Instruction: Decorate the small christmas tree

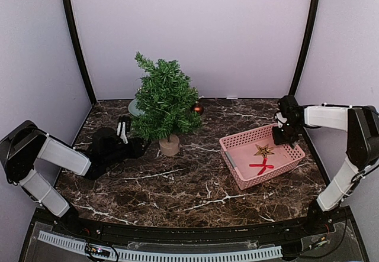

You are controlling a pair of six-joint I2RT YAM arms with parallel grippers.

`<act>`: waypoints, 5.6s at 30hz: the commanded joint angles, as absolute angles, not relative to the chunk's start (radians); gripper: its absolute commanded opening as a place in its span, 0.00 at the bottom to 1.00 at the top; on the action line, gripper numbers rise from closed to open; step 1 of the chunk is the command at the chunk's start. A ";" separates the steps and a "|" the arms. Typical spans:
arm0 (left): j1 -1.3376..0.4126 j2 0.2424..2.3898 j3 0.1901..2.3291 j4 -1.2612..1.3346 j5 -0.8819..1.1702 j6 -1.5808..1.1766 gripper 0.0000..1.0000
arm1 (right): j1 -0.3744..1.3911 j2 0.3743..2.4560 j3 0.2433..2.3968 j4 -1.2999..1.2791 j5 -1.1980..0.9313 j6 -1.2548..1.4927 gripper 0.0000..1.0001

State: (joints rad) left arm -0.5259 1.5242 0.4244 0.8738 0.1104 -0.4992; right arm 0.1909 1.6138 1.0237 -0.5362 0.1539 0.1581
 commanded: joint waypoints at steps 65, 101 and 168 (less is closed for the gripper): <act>-0.522 1.516 0.477 0.925 0.179 -0.477 0.46 | 0.093 1.785 1.051 -0.373 -0.261 0.186 0.65; -0.522 1.501 0.471 0.921 0.175 -0.471 0.46 | 0.035 1.627 0.960 -0.335 -0.443 0.276 0.29; -0.542 1.426 0.439 0.938 0.188 -0.431 0.46 | 0.319 1.707 1.114 -0.475 0.068 0.396 0.09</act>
